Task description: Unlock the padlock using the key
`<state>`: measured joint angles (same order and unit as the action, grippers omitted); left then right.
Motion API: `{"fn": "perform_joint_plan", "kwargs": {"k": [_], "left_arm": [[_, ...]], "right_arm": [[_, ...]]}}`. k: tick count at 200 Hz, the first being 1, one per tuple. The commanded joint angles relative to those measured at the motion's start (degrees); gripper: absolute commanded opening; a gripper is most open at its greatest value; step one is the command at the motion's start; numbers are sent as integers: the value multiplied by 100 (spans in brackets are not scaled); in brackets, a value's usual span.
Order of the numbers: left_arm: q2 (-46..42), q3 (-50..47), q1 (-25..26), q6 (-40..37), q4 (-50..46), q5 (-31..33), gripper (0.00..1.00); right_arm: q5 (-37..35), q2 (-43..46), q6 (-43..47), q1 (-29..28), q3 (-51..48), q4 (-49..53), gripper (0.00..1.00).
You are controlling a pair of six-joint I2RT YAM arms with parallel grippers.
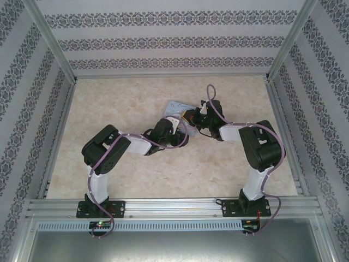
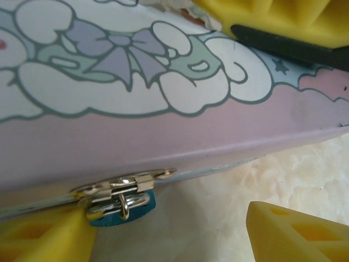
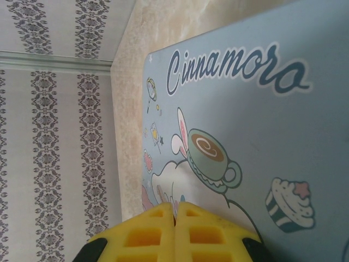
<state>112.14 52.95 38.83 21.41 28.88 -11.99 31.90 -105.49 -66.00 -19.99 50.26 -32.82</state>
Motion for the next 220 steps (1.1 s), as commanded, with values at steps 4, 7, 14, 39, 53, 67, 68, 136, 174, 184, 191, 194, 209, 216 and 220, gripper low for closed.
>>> {"fn": "perform_joint_plan", "kwargs": {"k": [4,7,14,39,53,67,68,136,174,184,191,194,209,216,220], "left_arm": [[11,-110,78,524,757,-593,72],[1,-148,69,606,838,-603,71],[-20,-216,40,802,1025,-630,71],[32,-405,-40,1468,1642,-706,71],[109,-487,-56,1760,1936,-720,71],[206,-543,-76,1980,2133,-686,71],[209,-546,-77,1994,2153,-680,71],[393,-965,-139,3104,3451,-542,68],[332,-1028,-130,3239,3508,-573,67],[370,-1039,-119,3247,3509,-590,67],[415,-1033,-114,3256,3519,-592,66],[430,-1037,-111,3251,3526,-591,66],[521,-1026,-104,3289,3562,-598,64],[573,-1003,-88,3312,3586,-594,63],[600,-997,-78,3332,3611,-596,63]], "right_arm": [[22,-217,112,-38,2,314,0],[26,-222,109,-36,-3,308,0],[27,-225,113,-39,-16,298,0],[19,-233,122,-36,-34,294,0],[26,-235,115,-33,-41,294,0],[24,-244,113,-35,-47,287,0],[26,-244,113,-33,-45,290,0],[51,-207,103,-23,-61,258,0],[71,-215,100,-14,-47,249,0],[71,-226,104,-10,-37,244,0],[73,-226,100,-18,-34,245,0],[75,-234,102,-14,-35,247,0],[71,-243,90,-14,-45,235,0],[71,-244,89,-14,-43,228,0],[72,-250,95,-14,-43,230,0]]}}
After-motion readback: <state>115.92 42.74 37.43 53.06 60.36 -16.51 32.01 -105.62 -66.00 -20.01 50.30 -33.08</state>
